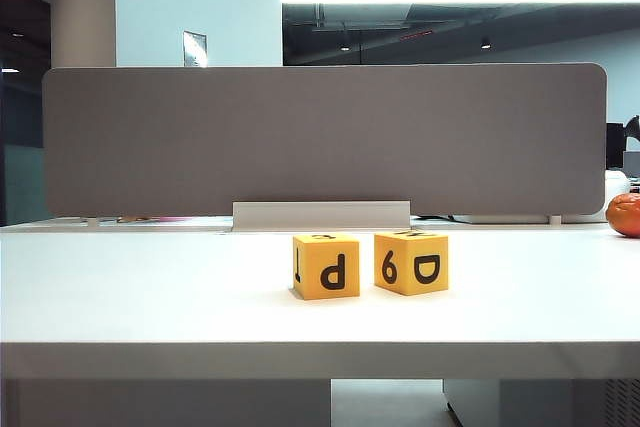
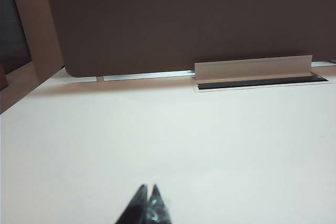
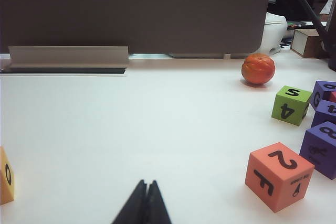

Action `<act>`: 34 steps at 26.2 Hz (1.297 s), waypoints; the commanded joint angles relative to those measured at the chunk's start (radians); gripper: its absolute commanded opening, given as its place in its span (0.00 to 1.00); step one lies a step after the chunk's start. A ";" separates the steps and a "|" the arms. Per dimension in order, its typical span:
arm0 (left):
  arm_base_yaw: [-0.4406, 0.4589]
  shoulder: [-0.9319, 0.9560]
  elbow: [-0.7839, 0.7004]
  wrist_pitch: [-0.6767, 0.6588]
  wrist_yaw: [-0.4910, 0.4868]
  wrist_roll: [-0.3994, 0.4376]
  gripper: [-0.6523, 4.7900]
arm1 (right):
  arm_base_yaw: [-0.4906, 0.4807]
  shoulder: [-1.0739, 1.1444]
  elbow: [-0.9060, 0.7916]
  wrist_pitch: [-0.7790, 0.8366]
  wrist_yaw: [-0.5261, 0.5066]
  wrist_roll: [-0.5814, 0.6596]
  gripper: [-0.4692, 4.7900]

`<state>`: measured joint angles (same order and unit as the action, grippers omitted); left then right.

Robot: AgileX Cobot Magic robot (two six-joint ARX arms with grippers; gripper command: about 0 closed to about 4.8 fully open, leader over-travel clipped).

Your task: Stack one letter block on top of another letter block.

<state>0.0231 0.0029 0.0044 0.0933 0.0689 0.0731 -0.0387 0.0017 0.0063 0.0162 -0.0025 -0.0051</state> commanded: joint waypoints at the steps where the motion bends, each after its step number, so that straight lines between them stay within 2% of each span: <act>1: -0.001 0.001 0.003 0.011 0.006 -0.002 0.11 | 0.000 -0.002 -0.003 0.010 0.000 -0.003 0.08; 17: -0.002 0.001 0.003 0.011 0.006 -0.002 0.11 | 0.000 -0.002 -0.003 0.011 0.000 -0.002 0.08; 19: -0.002 0.001 0.003 0.019 0.006 -0.003 0.11 | 0.000 -0.002 -0.003 0.010 -0.009 0.031 0.08; 20: -0.002 0.001 0.003 0.020 0.006 -0.002 0.11 | 0.000 -0.002 -0.003 0.010 -0.034 0.047 0.08; 23: -0.001 0.001 0.003 0.019 0.003 -0.003 0.11 | 0.000 -0.002 -0.003 -0.006 -0.232 0.061 0.08; 25: -0.001 0.001 0.003 0.019 0.003 -0.003 0.11 | 0.000 -0.002 -0.003 -0.032 -0.316 0.061 0.08; 32: -0.002 0.001 0.003 0.019 0.003 -0.003 0.11 | 0.000 -0.002 -0.003 -0.145 -0.517 0.064 0.08; 34: -0.002 0.001 0.003 0.019 0.004 -0.004 0.11 | 0.000 -0.002 -0.003 -0.146 -0.545 0.065 0.08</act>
<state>0.0231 0.0032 0.0044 0.0940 0.0689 0.0727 -0.0387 0.0017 0.0063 -0.1402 -0.5243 0.0566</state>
